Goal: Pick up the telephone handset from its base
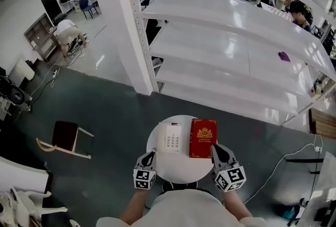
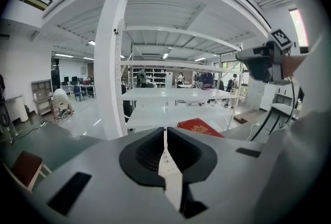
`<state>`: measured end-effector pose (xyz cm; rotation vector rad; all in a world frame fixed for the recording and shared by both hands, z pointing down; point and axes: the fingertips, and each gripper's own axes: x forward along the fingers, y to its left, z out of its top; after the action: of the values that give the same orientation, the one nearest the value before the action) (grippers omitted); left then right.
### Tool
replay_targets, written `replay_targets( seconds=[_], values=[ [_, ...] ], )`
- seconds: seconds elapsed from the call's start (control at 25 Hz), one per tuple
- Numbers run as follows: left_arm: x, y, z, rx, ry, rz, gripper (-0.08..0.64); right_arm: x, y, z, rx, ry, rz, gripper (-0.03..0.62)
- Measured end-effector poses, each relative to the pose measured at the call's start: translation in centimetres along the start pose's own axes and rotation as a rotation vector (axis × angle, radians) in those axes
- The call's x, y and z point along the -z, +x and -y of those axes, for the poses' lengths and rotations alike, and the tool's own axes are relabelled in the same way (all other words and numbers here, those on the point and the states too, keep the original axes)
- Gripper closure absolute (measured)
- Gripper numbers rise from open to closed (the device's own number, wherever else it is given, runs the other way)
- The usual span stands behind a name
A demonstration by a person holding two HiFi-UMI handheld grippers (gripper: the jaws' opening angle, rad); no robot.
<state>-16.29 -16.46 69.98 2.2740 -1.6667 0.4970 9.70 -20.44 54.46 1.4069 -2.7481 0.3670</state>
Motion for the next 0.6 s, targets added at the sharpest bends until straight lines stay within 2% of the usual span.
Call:
replay_targets(
  seconds=[0.28,0.44,0.6],
  values=[
    [4.3,1.9,-0.1,0.006,-0.037,-0.117,0.528,-0.2,-0.1,0.6,0.017,-0.001,-0.001,0.584],
    [5.2,2.8,-0.5,-0.004,-0.076,-0.161,0.528,0.0,-0.3,1.0,0.028,0.004,-0.005,0.584],
    [5.3,4.2,-1.1,-0.005,-0.066,-0.181,0.528,0.1,-0.1,1.2,0.037,0.005,-0.010,0.584]
  ],
)
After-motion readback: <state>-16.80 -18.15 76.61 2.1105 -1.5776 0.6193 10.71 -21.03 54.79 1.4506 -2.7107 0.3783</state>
